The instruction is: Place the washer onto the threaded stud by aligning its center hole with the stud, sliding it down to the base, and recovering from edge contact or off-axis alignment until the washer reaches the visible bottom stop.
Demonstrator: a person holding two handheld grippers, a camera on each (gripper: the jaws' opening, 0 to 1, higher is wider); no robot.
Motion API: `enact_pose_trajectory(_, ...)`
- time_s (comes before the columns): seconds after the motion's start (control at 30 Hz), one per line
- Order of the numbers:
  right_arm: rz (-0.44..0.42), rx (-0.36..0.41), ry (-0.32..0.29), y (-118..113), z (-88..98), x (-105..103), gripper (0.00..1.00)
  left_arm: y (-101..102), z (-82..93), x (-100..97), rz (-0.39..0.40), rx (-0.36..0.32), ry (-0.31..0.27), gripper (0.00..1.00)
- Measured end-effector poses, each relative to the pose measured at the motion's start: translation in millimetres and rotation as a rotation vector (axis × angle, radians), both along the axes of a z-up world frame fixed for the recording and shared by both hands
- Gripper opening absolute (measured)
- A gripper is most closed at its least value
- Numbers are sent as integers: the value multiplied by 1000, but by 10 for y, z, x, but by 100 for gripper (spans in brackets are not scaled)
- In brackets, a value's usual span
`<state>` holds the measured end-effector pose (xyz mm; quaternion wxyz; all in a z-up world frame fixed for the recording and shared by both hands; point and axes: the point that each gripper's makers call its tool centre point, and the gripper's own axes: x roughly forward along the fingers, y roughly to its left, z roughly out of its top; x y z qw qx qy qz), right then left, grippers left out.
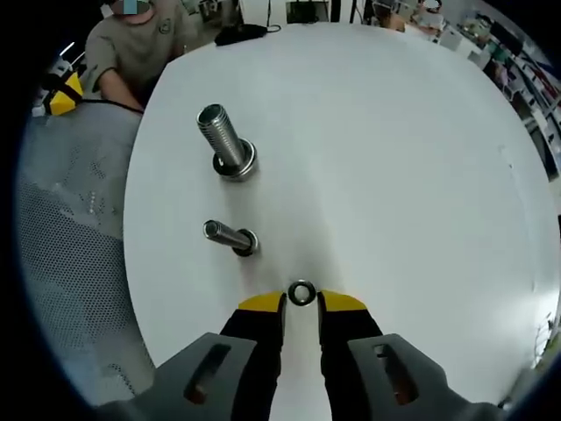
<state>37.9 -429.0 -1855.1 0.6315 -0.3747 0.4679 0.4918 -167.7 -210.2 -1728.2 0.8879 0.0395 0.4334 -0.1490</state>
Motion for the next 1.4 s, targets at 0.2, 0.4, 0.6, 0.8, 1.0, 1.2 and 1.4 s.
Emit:
enact_pose_trajectory(0.2, 6, 15, -14, 36, 9, -37, 14, 3, 1, 2, 2, 0, 0, 3)
enact_pose_trajectory(0.4, 17, 40, -16, 98, 96, -83, 14, 3, 4, 2, 2, 0, -2, 3)
enact_pose_trajectory(0.6, 9, 100, -38, 202, 323, -65, 14, 1, 4, 1, 2, 0, -2, 3)
enact_pose_trajectory(0.8, 14, 148, -57, 274, 529, -106, 14, 5, 5, 2, 2, 1, -4, 3)
enact_pose_trajectory(1.0, 19, 185, -67, 327, 665, -138, 14, 6, 9, 5, 3, 1, -7, 3)
enact_pose_trajectory(1.2, 27, 210, -64, 368, 746, -191, 14, 7, 13, 5, 4, 1, -8, 3)
enact_pose_trajectory(1.4, 48, 212, -45, 385, 760, -252, 14, 9, 15, 4, 7, 2, -10, 3)
